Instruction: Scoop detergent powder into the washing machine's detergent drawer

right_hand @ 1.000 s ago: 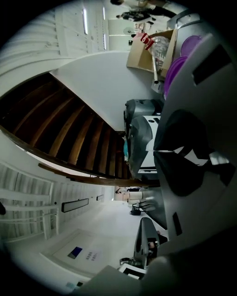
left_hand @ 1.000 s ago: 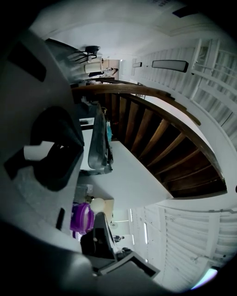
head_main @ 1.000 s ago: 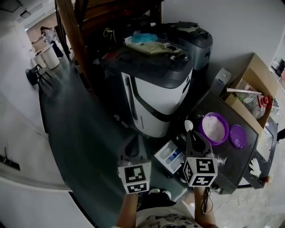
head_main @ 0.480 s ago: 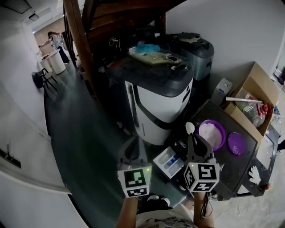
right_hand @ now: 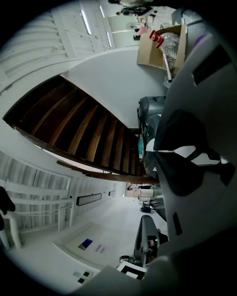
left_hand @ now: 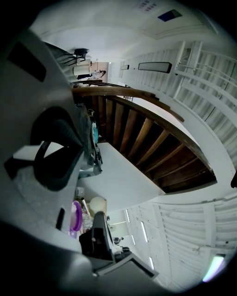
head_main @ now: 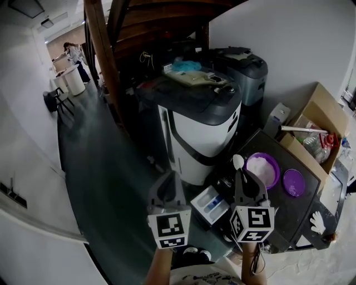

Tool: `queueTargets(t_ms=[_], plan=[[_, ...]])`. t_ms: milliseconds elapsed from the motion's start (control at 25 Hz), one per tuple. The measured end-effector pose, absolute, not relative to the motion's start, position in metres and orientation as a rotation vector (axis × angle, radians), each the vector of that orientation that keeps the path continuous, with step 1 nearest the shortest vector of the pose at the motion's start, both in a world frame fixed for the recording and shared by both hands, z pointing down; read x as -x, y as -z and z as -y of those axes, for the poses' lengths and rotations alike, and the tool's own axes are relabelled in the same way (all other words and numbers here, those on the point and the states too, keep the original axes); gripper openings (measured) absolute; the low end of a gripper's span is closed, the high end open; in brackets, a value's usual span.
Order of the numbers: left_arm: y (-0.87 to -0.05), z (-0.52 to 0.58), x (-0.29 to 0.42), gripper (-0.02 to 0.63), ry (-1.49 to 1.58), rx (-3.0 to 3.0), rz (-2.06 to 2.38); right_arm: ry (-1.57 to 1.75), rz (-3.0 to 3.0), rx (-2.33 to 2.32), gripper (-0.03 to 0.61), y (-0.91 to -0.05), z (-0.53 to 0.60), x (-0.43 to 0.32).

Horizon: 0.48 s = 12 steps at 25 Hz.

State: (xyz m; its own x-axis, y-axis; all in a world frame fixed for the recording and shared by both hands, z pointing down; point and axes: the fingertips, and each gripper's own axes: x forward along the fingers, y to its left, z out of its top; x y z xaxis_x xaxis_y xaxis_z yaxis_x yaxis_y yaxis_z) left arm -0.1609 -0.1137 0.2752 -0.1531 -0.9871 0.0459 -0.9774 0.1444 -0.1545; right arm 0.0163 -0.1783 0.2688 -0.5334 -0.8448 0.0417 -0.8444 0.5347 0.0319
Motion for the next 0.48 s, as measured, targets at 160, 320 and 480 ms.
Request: queueTargets(t_ms=[160,320,480], plan=[[-0.2714,0.1098,0.1591,0.002,0.22,1.996,-2.326,0.007,2.71,-1.489,0.021,-0.2676,0.1748,-0.0178],[-0.2735,0.1081,0.1588,0.002,0.22,1.994,-2.329,0.008,2.714,-1.477,0.021,-0.2698,0.1711,-0.0166],[-0.2759,0.1071,0.159,0.002,0.222,1.997,-2.335,0.016,2.708,-1.475,0.021,-0.2711,0.1693,-0.0168]])
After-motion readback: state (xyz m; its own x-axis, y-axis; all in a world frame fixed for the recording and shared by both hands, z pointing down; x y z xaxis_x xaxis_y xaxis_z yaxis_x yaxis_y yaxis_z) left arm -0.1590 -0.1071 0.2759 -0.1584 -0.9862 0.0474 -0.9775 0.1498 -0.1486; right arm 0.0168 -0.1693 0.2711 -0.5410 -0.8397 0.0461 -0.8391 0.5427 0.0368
